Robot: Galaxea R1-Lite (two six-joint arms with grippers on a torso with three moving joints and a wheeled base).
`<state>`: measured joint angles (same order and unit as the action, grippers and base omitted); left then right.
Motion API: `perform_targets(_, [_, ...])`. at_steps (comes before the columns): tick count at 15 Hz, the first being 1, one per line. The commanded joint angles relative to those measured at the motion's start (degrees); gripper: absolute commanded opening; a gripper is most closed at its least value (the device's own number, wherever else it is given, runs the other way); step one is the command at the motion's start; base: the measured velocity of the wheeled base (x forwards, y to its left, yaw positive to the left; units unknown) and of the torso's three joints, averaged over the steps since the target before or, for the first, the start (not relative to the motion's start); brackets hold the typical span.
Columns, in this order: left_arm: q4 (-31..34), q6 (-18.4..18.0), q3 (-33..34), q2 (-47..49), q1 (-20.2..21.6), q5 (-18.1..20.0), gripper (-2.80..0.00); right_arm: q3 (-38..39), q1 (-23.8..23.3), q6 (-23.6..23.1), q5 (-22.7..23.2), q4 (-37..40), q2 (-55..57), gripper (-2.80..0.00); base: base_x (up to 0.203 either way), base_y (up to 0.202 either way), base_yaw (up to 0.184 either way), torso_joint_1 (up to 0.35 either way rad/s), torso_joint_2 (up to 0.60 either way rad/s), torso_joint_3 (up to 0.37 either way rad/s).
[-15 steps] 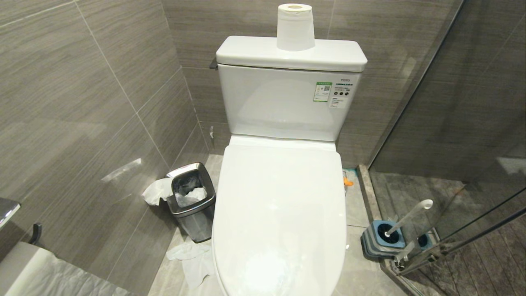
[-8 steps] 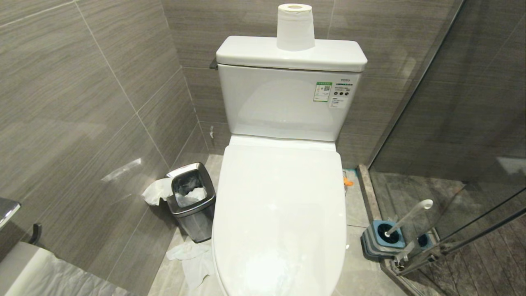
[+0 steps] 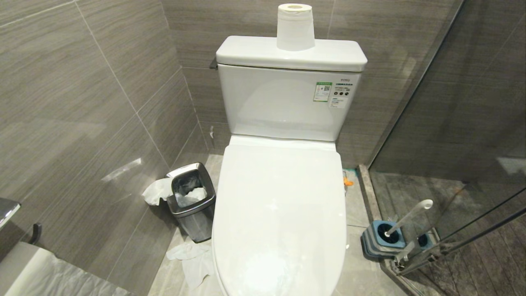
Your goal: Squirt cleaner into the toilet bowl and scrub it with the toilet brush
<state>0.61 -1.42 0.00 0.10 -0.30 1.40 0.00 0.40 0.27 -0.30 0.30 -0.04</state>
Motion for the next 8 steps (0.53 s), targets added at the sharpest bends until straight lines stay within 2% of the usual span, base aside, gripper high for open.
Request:
perform_targets(1, [0.0, 0.0, 0.0, 0.1, 0.0, 0.0, -2.8, 0.0, -0.1, 0.0, 0.0, 0.0, 0.0, -2.8, 0.0, 0.0, 0.0, 0.0, 0.0, 0.0])
perform_targets(8, [0.0, 0.0, 0.0, 0.1, 0.0, 0.0, -2.8, 0.0, 0.0, 0.1, -0.1, 0.1, 0.0, -2.8, 0.0, 0.0, 0.0, 0.0, 0.0, 0.0])
